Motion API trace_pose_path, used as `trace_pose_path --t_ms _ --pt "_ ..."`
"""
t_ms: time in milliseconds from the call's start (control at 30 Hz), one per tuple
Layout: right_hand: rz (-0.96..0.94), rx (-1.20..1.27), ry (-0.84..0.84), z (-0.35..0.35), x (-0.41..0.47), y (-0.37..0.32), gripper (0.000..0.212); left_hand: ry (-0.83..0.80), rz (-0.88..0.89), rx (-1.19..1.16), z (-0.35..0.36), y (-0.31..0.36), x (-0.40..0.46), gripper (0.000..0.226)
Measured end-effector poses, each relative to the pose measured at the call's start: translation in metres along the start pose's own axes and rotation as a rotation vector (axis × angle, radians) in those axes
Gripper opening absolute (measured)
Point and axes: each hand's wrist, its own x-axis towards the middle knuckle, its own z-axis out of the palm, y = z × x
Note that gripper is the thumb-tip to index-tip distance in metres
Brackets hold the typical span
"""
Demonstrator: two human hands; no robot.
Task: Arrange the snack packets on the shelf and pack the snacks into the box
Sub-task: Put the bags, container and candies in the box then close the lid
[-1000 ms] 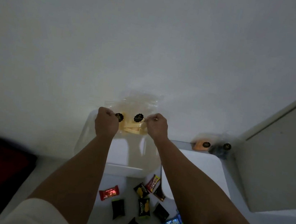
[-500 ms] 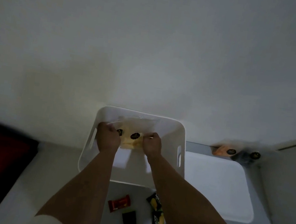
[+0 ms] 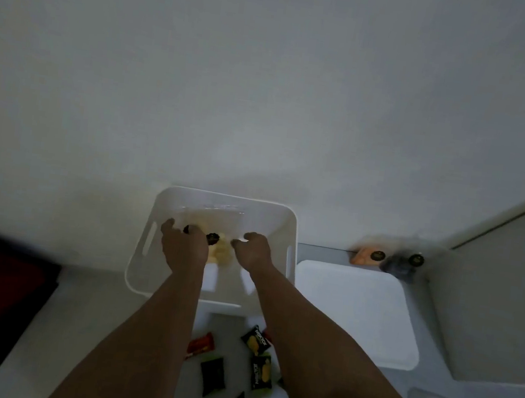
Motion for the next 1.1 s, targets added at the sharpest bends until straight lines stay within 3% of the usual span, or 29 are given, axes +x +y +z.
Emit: trace_pose_path --t_ms 67,200,367,600,800,900,967,1033,1100 --pt "-0.099 -0.012 0.072 -0.019 -0.016 0.000 0.046 -0.025 0.028 0.026 0.001 0.010 -0.017 0.043" --pt "-0.241 0.066 0.183 -0.066 -0.039 0.001 0.027 -0.129 0.186 0.034 0.021 0.040 -0.062 0.035" --pt "-0.233 0.297 0.324 -0.142 -0.051 0.025 0.029 -0.288 0.374 0.142 0.068 0.074 -0.124 0.036" --pt "-0.073 0.320 0.466 -0.248 -0.047 0.101 0.023 -0.558 0.416 0.272 0.162 0.065 -0.202 0.038" --pt "0.183 0.270 0.604 -0.312 -0.014 0.174 0.022 -0.626 0.316 0.346 0.237 0.033 -0.219 0.053" --pt "0.307 0.314 0.610 -0.335 0.007 0.206 0.027 -0.620 0.291 0.415 0.265 0.021 -0.217 0.061" --pt "0.346 0.362 0.624 -0.342 0.031 0.233 0.044 -0.621 0.292 0.451 0.281 0.013 -0.213 0.063" --pt "0.350 0.362 0.632 -0.344 0.053 0.256 0.064 -0.627 0.292 0.478 0.295 0.008 -0.210 0.063" --pt "0.287 0.408 0.627 -0.349 0.060 0.259 0.064 -0.628 0.309 0.505 0.307 0.004 -0.208 0.059"
